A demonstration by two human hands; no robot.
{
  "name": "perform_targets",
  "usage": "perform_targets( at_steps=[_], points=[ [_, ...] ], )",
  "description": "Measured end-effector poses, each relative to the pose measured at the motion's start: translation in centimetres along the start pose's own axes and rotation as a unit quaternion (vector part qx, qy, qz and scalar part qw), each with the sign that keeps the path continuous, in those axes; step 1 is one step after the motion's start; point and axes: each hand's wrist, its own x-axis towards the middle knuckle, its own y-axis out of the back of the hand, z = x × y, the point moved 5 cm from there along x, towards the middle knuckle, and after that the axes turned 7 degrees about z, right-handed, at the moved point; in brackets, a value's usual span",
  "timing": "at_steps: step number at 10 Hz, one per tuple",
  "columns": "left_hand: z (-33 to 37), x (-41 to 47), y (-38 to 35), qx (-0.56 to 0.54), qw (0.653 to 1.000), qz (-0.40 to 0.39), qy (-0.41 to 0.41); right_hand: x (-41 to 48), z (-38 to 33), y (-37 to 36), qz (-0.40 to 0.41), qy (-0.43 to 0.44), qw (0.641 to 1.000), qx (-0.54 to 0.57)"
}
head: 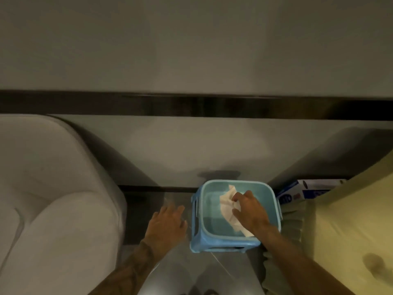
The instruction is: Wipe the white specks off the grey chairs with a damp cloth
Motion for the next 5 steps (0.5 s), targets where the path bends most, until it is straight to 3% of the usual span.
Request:
perform_targets(
  at_steps=[3, 5],
  points=[
    [-2.5, 9.7, -11.0, 0.028, 1.000, 0.007, 0.003, 8.5, 3.7, -13.7, -0.050, 0.023, 0.998, -0.028],
    [-2.3, 10.0, -10.7, 0.024, 1.000, 0.002, -0.005, 8.0, 5.0, -14.6, -0.069, 0.013, 0.997, -0.023]
  ],
)
